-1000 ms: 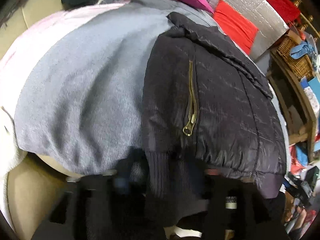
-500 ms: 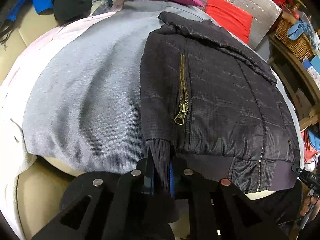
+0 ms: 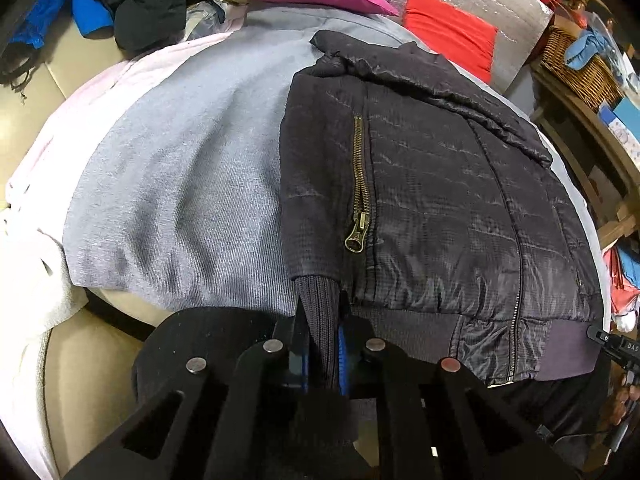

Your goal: Fold large clothes

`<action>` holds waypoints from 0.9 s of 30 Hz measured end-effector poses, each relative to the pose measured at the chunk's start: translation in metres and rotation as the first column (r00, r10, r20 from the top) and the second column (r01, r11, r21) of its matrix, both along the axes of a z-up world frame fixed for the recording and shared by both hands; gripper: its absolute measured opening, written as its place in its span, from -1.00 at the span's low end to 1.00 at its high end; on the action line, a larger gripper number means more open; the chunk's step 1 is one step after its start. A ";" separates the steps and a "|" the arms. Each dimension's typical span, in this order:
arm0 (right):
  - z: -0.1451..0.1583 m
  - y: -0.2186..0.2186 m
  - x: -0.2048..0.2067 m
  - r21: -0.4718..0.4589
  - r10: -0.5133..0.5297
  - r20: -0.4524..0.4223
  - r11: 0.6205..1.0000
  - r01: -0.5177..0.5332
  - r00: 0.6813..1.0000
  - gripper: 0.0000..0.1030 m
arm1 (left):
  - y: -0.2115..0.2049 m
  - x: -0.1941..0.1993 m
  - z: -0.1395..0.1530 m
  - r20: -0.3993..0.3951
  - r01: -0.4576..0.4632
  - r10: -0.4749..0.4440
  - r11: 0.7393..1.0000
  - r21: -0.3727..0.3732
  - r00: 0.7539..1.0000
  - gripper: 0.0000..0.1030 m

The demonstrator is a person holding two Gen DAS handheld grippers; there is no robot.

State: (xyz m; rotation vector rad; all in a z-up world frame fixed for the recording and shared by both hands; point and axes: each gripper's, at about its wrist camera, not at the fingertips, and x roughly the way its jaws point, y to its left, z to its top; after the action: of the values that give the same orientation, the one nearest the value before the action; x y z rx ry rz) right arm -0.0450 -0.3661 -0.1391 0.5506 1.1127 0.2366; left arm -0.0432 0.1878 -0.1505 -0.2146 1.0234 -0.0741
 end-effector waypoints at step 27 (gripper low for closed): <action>-0.013 0.008 0.010 -0.038 0.013 -0.020 0.999 -0.014 1.000 -0.62 | -0.005 0.008 -0.012 -0.037 -0.037 0.037 0.999 -0.017 0.999 -0.64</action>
State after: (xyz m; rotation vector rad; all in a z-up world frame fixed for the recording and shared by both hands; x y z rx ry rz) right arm -0.0351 -0.3578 -0.1517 0.5129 1.1377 0.2219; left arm -0.0352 0.1828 -0.1627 -0.2519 1.0554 -0.0459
